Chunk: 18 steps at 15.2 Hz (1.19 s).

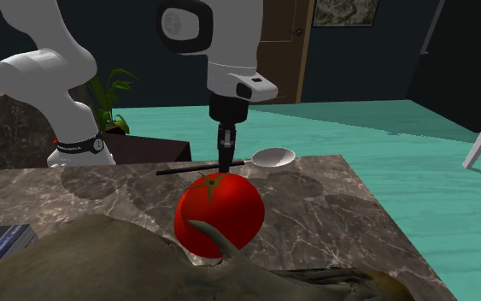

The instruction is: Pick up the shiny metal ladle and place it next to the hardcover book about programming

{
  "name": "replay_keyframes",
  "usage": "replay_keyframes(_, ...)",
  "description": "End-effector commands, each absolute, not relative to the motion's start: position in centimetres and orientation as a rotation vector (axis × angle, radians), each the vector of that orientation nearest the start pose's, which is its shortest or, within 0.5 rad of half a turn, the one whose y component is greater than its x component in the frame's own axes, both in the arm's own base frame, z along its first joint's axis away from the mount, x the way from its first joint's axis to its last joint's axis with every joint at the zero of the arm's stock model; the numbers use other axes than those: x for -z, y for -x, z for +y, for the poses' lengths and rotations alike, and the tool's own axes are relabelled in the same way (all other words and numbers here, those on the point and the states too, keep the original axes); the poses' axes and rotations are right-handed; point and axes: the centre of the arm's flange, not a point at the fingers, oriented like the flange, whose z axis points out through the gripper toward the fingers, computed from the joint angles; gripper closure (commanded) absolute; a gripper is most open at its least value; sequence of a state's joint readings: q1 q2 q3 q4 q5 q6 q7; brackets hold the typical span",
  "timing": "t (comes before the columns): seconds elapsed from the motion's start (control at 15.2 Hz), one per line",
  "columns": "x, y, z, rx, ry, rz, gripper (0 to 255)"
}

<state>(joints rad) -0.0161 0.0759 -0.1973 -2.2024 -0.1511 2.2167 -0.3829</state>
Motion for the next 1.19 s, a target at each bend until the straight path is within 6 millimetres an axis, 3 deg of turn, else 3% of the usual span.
replay_keyframes(0.0,-35.4,-52.0,-11.8,-0.158,3.218,-0.428,255)
replay_keyframes(1.12,-44.4,-52.0,-11.8,-0.158,3.218,-0.428,255)
